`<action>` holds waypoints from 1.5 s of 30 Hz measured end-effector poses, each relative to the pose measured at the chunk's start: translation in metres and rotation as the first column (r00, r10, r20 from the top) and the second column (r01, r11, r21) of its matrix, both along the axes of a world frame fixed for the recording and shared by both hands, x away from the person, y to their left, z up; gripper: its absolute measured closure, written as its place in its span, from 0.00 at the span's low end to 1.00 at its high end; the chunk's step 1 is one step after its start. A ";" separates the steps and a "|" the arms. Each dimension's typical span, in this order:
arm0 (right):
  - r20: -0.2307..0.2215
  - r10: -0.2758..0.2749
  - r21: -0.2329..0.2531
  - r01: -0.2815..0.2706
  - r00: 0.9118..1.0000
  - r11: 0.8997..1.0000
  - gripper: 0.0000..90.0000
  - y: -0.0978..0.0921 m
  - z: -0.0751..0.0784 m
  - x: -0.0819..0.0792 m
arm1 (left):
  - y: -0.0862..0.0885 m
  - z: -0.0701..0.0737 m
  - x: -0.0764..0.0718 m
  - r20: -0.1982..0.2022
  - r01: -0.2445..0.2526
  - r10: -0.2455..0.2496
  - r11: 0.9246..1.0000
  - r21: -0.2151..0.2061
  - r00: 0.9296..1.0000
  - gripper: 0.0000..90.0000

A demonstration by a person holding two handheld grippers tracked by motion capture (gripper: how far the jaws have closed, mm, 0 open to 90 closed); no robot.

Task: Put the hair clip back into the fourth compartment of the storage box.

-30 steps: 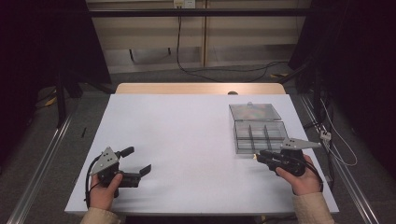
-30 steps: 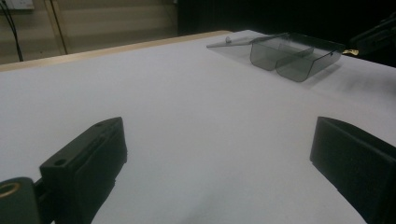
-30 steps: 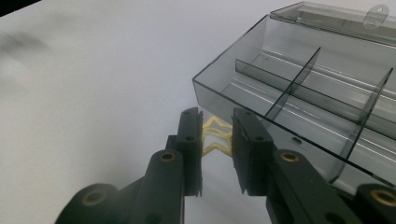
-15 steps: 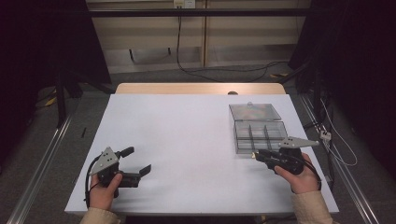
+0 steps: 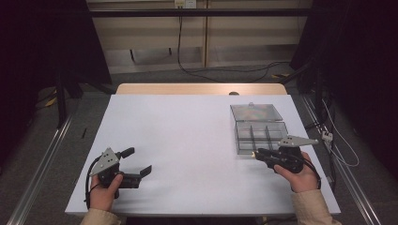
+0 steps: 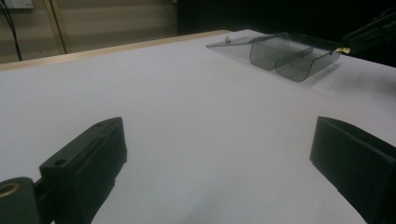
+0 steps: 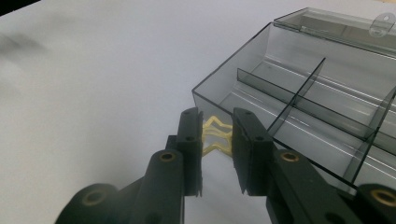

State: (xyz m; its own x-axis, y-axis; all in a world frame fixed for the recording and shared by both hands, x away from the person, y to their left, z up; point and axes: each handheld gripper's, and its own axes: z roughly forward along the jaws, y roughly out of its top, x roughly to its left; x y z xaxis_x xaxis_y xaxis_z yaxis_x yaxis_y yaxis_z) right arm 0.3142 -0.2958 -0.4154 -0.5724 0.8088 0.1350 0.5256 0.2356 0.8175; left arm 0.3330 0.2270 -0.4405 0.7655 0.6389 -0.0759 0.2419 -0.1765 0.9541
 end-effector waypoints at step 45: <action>0.006 0.002 -0.009 -0.002 1.000 1.000 0.82 0.005 0.002 0.018 | -0.002 -0.001 -0.001 -0.010 0.002 -0.002 1.000 0.000 1.000 0.04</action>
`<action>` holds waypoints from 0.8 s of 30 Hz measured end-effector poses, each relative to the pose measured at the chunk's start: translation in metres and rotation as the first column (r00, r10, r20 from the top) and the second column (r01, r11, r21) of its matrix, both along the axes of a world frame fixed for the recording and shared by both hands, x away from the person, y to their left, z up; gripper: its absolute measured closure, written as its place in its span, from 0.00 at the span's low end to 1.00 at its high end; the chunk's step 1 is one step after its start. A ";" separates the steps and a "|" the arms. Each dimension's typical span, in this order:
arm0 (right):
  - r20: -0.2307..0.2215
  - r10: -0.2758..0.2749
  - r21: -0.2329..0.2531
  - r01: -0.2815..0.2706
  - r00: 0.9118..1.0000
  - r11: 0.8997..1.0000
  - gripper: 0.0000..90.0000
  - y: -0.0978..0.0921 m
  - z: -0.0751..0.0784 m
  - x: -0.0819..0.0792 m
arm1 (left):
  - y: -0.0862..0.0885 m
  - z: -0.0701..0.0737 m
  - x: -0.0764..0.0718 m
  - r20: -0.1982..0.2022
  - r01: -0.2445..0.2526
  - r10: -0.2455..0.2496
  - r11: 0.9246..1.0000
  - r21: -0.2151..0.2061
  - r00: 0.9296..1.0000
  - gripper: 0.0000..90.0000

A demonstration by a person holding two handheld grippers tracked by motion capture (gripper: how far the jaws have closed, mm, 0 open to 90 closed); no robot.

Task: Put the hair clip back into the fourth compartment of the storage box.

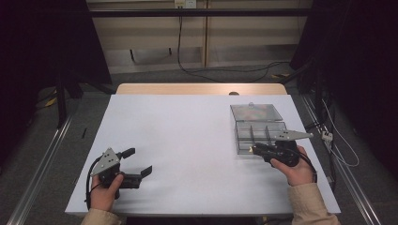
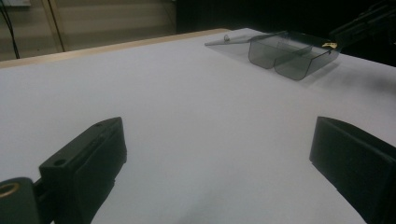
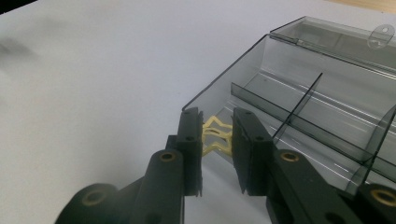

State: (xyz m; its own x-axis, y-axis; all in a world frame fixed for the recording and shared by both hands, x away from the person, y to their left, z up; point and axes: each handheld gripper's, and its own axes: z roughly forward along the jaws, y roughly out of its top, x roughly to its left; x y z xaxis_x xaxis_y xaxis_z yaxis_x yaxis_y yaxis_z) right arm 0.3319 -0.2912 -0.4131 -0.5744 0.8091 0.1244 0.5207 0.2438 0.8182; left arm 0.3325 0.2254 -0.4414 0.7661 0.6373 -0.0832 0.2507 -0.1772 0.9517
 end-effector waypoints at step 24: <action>0.006 -0.008 0.010 0.007 1.000 1.000 0.82 0.000 0.003 0.007 | 0.000 0.000 0.000 -0.002 0.001 -0.001 1.000 -0.001 1.000 0.04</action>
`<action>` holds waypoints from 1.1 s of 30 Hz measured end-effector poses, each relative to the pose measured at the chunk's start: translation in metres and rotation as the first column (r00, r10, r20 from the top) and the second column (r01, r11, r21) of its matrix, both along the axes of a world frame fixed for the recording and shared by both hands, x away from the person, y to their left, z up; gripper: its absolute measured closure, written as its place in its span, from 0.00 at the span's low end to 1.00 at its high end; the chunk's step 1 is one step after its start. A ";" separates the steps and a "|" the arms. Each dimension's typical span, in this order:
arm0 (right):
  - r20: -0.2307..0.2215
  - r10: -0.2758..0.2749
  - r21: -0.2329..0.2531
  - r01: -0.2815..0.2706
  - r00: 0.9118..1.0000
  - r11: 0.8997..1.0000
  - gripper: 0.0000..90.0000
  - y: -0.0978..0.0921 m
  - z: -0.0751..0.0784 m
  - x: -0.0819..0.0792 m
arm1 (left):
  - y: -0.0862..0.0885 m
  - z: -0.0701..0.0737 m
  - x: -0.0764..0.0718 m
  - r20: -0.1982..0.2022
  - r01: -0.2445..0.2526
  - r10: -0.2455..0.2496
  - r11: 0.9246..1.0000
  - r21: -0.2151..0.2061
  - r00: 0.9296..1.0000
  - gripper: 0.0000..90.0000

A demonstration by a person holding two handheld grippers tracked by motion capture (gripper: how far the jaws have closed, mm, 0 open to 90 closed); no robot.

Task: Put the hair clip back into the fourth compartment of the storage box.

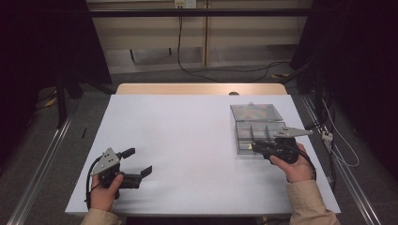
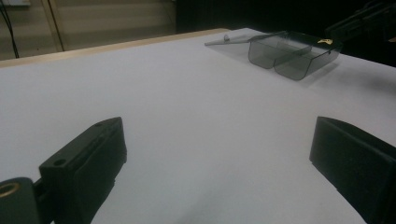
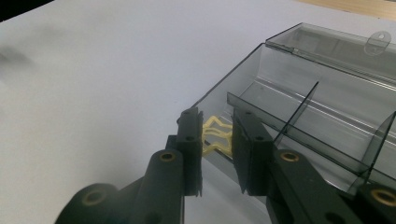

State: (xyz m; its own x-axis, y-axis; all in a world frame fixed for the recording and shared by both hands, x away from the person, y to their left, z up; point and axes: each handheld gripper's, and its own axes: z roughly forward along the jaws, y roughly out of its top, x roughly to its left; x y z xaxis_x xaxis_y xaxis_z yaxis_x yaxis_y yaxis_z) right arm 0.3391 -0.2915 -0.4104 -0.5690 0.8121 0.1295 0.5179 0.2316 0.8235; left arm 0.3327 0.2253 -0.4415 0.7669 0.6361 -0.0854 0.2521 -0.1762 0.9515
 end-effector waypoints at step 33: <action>0.000 -0.006 -0.001 0.006 1.000 1.000 0.82 0.000 0.000 0.011 | 0.000 -0.001 0.000 -0.006 -0.001 0.001 1.000 -0.003 1.000 0.04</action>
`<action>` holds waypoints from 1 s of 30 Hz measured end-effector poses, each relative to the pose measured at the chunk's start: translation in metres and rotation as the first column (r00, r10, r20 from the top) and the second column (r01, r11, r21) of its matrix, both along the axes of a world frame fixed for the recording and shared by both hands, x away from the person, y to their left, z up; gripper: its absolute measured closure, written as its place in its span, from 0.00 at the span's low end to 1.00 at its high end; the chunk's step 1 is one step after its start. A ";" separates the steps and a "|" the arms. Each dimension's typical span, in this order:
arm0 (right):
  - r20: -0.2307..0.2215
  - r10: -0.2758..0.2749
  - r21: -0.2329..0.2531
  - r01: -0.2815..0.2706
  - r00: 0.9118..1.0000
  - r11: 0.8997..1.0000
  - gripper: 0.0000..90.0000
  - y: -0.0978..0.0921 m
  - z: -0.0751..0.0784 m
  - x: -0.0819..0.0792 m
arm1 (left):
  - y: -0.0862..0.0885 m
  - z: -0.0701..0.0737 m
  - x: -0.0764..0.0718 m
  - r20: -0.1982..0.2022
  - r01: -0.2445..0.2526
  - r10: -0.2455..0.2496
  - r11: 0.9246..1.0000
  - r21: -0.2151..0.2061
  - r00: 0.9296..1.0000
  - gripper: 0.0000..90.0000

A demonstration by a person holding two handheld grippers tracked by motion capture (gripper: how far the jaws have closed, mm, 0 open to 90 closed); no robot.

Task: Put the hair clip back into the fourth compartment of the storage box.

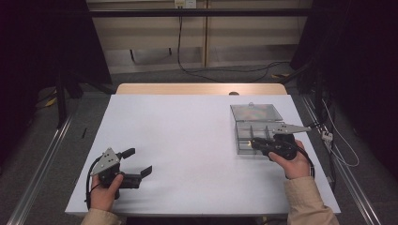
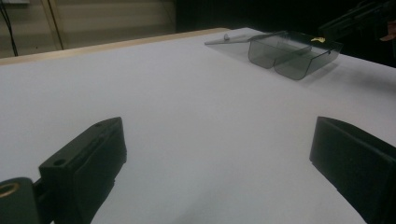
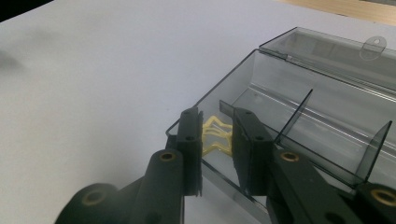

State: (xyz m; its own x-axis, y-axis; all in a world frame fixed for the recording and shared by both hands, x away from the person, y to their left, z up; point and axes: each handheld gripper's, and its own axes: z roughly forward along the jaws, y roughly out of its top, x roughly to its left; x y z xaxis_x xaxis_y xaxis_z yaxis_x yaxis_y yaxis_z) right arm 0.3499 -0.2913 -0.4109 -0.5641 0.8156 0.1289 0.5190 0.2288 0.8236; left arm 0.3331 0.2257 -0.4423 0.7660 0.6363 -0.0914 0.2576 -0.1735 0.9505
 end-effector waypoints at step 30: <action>-0.009 -0.004 -0.011 0.004 1.000 1.000 0.82 0.004 -0.006 0.010 | -0.001 0.000 0.000 -0.006 0.002 -0.002 1.000 -0.004 1.000 0.04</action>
State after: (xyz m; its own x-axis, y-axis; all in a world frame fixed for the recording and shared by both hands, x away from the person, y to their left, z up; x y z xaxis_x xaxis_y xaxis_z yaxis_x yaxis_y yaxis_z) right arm 0.3604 -0.2878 -0.4172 -0.5599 0.8191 0.1247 0.5269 0.2359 0.8165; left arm 0.3329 0.2249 -0.4427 0.7664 0.6348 -0.0985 0.2630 -0.1702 0.9497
